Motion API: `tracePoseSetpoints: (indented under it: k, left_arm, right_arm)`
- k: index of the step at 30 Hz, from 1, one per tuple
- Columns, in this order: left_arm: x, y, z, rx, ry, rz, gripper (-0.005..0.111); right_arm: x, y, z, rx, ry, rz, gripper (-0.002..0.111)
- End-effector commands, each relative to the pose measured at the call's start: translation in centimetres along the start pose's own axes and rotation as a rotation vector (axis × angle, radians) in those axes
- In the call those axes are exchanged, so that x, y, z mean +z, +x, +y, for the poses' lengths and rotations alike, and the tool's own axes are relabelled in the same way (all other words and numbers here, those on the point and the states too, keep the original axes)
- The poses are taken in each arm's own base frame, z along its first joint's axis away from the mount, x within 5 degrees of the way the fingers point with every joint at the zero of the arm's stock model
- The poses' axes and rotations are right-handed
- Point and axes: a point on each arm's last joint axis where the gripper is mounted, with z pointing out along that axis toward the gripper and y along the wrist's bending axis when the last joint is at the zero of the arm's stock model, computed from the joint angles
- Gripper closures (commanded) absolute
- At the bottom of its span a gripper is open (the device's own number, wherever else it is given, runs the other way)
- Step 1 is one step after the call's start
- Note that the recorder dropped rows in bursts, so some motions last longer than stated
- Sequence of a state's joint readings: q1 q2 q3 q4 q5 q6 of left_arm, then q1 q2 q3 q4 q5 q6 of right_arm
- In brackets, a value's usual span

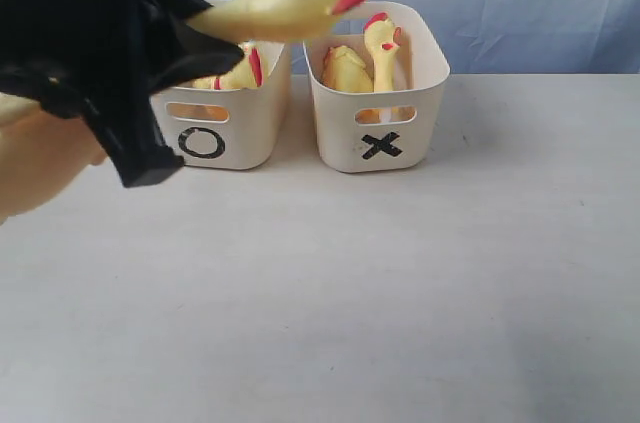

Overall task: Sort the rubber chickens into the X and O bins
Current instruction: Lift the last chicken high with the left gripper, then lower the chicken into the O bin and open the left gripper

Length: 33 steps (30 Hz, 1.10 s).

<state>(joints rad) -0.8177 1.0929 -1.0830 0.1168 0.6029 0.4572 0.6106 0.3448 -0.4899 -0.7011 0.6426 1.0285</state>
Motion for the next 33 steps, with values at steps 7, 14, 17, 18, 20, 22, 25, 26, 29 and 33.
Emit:
tracePoseSetpoints:
  k: [7,14,17,18,20,22,25,26,29,33]
  left_arm:
    - [-4.0,-0.5,3.7,-0.099,-0.381,-0.194,0.107]
    - [-5.8,0.8,8.2,-0.285,-0.587,-0.359,0.107]
    - [-6.6,1.9,10.5,-0.367,-0.658,-0.454,0.107]
    - [-6.8,2.2,11.3,-0.405,-0.670,-0.508,0.107]
    - [-7.0,2.9,12.9,-0.483,-0.684,-0.634,0.107]
    - [-7.0,4.0,14.6,-0.548,-0.711,-0.745,0.107]
    - [-6.0,6.2,17.2,-0.641,-0.746,-0.892,0.107]
    - [-5.5,7.0,18.0,-0.652,-0.752,-0.936,0.107]
    - [-3.6,9.4,19.7,-0.697,-0.766,-1.023,0.107]
    - [-0.3,12.6,21.0,-0.774,-0.760,-1.175,0.107]
  right_arm:
    - [-0.1,-0.1,0.0,-0.014,-0.002,-0.013,0.108]
    - [-0.1,-0.1,0.0,-0.014,-0.002,-0.013,0.108]
    - [-0.1,-0.1,0.0,-0.014,-0.004,-0.015,0.108]
    - [-0.1,-0.1,0.0,-0.014,-0.004,-0.015,0.108]
    - [-0.1,-0.1,0.0,-0.014,-0.004,-0.015,0.108]
    - [-0.1,-0.1,0.0,-0.014,-0.004,-0.015,0.108]
    - [-0.1,-0.1,0.0,-0.014,-0.006,-0.016,0.108]
    - [-0.1,-0.1,0.0,-0.014,-0.006,-0.016,0.108]
    - [-0.1,-0.1,0.0,-0.014,-0.006,-0.016,0.108]
    - [-0.1,-0.1,0.0,-0.014,-0.006,-0.016,0.108]
